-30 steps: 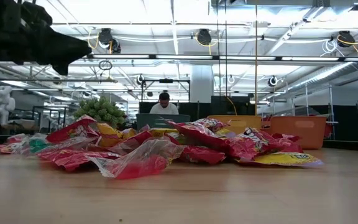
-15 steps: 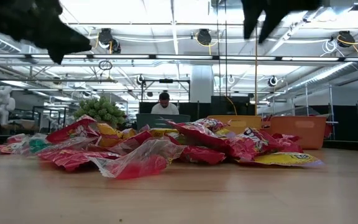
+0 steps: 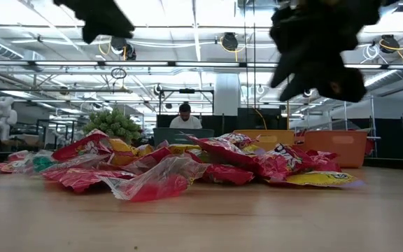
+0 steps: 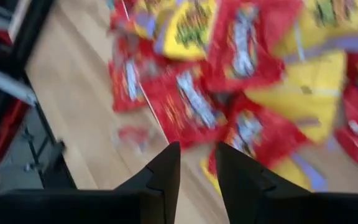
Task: Sort candy
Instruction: Put the orange gummy into the blue bin
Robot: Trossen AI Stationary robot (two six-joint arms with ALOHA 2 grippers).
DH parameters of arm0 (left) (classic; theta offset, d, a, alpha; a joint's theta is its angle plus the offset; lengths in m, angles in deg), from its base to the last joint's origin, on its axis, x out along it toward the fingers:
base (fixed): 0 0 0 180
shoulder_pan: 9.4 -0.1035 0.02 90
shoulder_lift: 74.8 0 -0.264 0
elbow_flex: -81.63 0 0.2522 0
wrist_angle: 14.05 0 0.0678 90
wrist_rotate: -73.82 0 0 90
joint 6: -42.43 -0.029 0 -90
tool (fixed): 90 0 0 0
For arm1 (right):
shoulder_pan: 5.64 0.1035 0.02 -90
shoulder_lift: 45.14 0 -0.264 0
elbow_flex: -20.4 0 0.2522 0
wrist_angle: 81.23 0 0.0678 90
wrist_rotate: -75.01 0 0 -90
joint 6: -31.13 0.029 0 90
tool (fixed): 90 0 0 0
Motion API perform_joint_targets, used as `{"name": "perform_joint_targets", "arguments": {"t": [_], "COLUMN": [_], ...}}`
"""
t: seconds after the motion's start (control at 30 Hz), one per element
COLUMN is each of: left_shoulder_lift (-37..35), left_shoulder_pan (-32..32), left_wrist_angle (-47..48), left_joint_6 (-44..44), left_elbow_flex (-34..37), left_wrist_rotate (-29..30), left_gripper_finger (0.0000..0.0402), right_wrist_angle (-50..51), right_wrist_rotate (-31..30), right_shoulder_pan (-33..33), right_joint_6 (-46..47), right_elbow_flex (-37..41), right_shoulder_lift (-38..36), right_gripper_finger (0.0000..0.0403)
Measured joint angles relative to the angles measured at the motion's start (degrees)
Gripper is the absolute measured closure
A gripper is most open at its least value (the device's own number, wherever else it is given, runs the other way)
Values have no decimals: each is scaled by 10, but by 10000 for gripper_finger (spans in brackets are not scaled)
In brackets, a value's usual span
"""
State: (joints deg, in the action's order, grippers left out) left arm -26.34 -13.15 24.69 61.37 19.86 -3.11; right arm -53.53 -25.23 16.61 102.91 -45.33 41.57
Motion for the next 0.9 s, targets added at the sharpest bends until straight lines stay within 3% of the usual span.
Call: {"name": "perform_joint_targets", "arguments": {"t": [0.23, 0.37, 0.53, 0.73, 0.9], "left_shoulder_lift": [28, 32, 36, 37, 37], "left_shoulder_pan": [0, 0, 0, 0, 0], "left_wrist_angle": [-184, -198, -179, -179, -180], "left_joint_6": [3, 17, 67, 154, 167], "left_elbow_flex": [0, 0, 0, 0, 0], "left_wrist_rotate": [20, 54, 101, 142, 128], "left_gripper_finger": [283, 271, 203, 90, 52], "right_wrist_angle": [79, 154, 224, 206, 270], "right_wrist_rotate": [16, 13, 14, 13, 13], "right_shoulder_pan": [31, 47, 59, 60, 60], "right_joint_6": [-65, -85, -87, -107, -126], "right_elbow_flex": [41, 65, 122, 198, 225], "right_shoulder_lift": [-92, -159, -267, -387, -434], "right_gripper_finger": [316, 316, 316, 316, 316]}}
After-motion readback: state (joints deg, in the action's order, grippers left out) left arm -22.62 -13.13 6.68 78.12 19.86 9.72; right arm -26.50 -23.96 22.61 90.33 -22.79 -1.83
